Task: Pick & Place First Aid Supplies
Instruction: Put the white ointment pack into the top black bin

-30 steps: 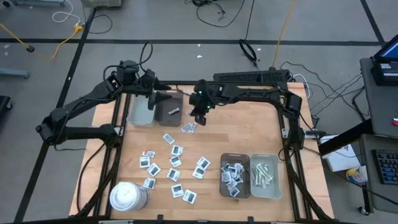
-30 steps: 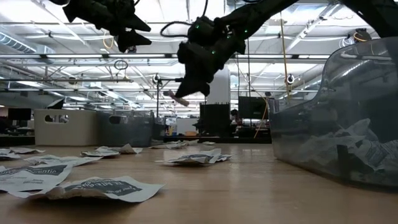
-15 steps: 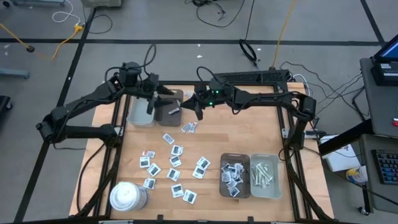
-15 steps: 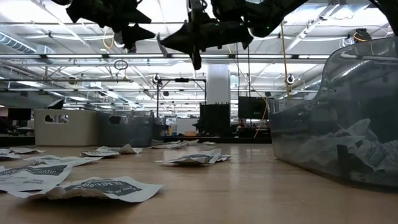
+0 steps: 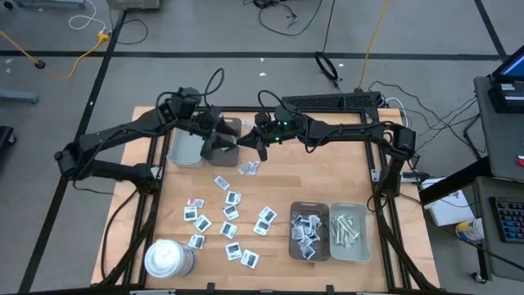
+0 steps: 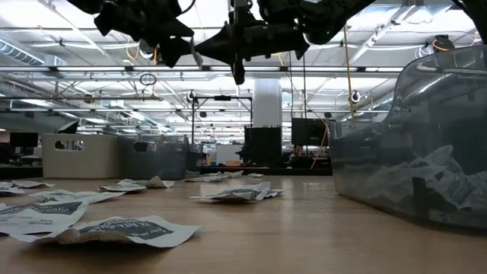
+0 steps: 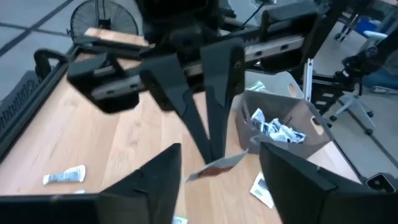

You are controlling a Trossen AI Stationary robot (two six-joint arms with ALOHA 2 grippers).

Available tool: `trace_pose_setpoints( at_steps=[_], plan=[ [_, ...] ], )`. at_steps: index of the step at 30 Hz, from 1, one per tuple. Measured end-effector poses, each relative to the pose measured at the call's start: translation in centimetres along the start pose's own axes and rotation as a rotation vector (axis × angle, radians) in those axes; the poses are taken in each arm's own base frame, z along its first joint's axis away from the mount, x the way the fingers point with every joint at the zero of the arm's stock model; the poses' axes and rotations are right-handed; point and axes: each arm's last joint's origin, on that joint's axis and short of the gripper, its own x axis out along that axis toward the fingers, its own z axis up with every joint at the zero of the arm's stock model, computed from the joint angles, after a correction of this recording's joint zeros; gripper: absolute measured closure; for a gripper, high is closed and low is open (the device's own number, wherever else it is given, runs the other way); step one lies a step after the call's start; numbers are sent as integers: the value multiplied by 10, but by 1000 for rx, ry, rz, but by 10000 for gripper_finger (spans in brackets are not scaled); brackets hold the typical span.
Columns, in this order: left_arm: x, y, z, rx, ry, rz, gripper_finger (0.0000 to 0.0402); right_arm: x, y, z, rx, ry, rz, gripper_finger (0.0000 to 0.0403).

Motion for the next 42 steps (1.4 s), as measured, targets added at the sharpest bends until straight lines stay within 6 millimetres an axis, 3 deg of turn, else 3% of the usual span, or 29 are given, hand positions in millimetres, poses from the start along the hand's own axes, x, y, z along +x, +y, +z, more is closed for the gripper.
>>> trace_pose_setpoints(
  at_steps=[8, 10, 19, 27, 34, 42],
  plan=[
    [1, -2, 0, 7, 5, -3, 362, 0, 0, 1, -3, -4, 10, 403],
    [1, -2, -1, 3, 9, -3, 389, 0, 1, 1, -4, -6, 9, 403],
    [1, -1, -4, 14, 48, 52, 399, 0, -1, 0, -3, -8, -10, 395],
    [0, 3, -19, -4, 203, 205, 400, -3, -3, 3, -2, 12, 64, 323],
    [22, 26, -43, -64, 395, 344, 401, -3, 2, 1, 21, 73, 212, 274],
    [53, 53, -78, -132, 581, 388, 401, -5, 3, -1, 85, 137, 299, 273]
  ],
)
